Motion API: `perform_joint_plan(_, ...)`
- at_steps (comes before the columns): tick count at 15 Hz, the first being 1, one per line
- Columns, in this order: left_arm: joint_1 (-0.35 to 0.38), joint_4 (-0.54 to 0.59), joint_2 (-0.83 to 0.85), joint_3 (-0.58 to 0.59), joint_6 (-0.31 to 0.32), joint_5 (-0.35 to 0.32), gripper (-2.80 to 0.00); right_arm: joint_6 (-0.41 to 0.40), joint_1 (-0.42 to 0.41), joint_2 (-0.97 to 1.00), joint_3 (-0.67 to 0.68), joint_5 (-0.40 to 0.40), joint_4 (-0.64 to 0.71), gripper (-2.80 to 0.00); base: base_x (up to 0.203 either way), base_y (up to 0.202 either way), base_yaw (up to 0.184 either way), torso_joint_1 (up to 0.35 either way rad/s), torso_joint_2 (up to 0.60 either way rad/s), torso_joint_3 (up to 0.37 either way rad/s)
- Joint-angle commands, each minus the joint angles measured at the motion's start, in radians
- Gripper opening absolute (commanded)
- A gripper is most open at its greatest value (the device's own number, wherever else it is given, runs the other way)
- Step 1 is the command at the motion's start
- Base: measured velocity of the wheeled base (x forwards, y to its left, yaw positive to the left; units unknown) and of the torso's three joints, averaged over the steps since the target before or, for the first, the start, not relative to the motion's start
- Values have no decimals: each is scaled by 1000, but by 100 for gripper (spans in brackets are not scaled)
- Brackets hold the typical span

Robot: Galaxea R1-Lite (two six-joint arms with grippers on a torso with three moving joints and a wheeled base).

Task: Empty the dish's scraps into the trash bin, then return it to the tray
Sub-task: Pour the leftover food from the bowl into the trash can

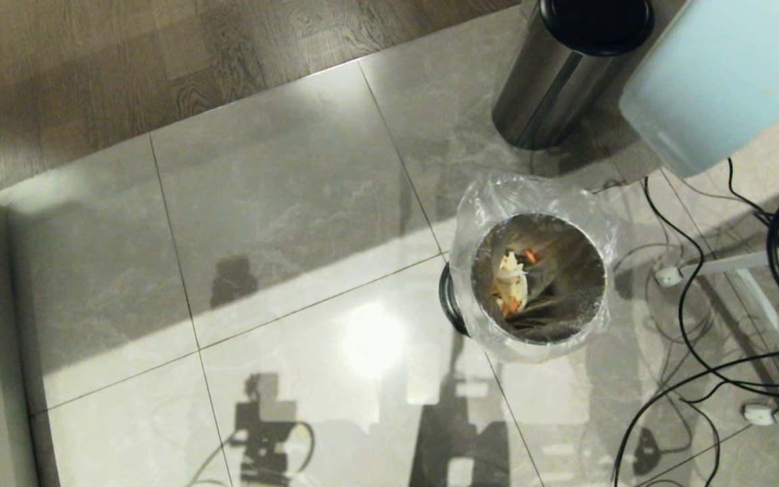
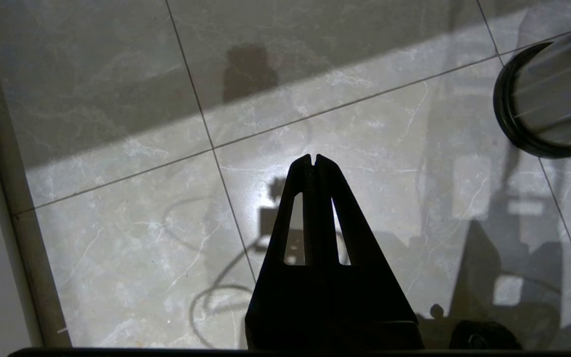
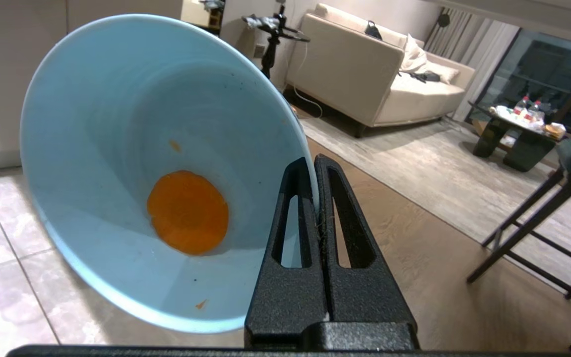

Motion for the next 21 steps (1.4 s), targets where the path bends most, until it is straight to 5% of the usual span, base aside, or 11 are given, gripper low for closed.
perform_joint_plan(1, -1, -1, 1, 0, -1, 1, -280, 0, 20, -13, 32, 7, -48, -280, 0, 0, 0, 0, 0, 0)
perform_joint_plan(8, 0, -1, 1, 0, -1, 1, -280, 119, 105, -74, -51, -22, -48, -280, 0, 0, 0, 0, 0, 0)
perform_joint_plan(16, 0, -1, 1, 0, -1, 1, -280, 60, 147, -86, 53, -52, -48, -280, 0, 0, 0, 0, 0, 0)
perform_joint_plan(21, -1, -1, 1, 0, -1, 1, -280, -13, 130, 15, 226, -157, -48, -280, 0, 0, 0, 0, 0, 0)
